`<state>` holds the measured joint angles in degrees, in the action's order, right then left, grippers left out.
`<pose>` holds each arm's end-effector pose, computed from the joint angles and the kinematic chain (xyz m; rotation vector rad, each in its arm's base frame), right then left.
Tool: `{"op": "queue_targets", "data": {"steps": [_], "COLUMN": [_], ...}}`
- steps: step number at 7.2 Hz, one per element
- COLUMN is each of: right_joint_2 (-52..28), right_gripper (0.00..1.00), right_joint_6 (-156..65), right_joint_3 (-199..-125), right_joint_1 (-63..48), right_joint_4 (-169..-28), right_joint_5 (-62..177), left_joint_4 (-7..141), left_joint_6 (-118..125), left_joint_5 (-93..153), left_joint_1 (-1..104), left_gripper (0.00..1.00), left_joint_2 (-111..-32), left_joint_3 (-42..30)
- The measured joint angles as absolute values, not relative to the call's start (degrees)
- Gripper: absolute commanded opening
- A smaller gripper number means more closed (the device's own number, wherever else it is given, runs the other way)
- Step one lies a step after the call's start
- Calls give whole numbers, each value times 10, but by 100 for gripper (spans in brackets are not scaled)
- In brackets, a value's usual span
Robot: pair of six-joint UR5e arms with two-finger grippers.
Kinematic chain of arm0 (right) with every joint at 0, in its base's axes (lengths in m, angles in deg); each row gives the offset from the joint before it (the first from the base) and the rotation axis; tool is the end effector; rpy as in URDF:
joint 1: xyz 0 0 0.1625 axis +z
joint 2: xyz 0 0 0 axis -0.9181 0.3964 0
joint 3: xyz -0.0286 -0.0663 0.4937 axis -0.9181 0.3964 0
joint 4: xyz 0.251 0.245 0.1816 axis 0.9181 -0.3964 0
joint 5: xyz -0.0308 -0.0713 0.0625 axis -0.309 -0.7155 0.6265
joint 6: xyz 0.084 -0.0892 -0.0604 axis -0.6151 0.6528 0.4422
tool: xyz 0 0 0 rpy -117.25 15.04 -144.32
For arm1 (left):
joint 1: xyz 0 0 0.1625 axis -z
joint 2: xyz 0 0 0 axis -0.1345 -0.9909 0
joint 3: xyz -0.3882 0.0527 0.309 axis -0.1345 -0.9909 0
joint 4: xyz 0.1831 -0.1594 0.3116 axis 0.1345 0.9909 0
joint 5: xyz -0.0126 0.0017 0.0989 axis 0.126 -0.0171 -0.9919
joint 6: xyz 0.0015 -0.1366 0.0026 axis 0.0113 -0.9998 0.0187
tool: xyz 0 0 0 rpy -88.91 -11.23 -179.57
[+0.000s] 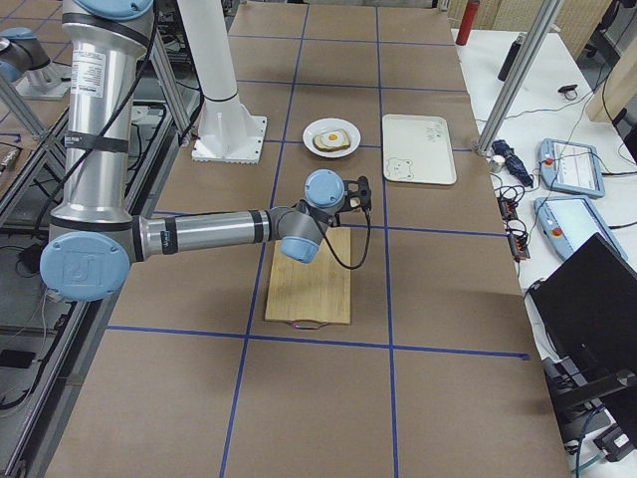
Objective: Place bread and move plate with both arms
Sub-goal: 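Lift the bread slice with the right gripper and carry it over the plate, then lower the bread onto the egg toast and open the right gripper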
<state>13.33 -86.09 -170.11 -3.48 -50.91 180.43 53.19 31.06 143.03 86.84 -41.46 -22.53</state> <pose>-0.1786 -0.3979 0.5586 0.2189 -1.3335 -0.1228 -0.0697 -0.4026 0.6654 0.4414 0.7142 0.2668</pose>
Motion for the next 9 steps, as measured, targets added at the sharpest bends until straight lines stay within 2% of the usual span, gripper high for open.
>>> {"op": "queue_targets", "data": {"steps": [2,5,7,9], "right_joint_2": [39,-96,-144,-162], "right_gripper": [0,0,0,0], "right_joint_6": [-926,-1004,-990,-952], "right_joint_3": [-1702,-1708,-1684,-1647], "right_joint_1": [-94,-263,-346,-370], "right_joint_4": [-509,-512,-517,-517], "right_joint_5": [1775,1608,1518,1488], "left_joint_4": [531,529,529,530], "left_joint_6": [310,309,309,309], "left_joint_5": [1431,1469,1484,1485], "left_joint_1": [868,868,870,870], "left_gripper": [98,98,98,98], "left_joint_2": [-410,-407,-399,-390], "left_joint_3": [-223,-212,-208,-209]}}
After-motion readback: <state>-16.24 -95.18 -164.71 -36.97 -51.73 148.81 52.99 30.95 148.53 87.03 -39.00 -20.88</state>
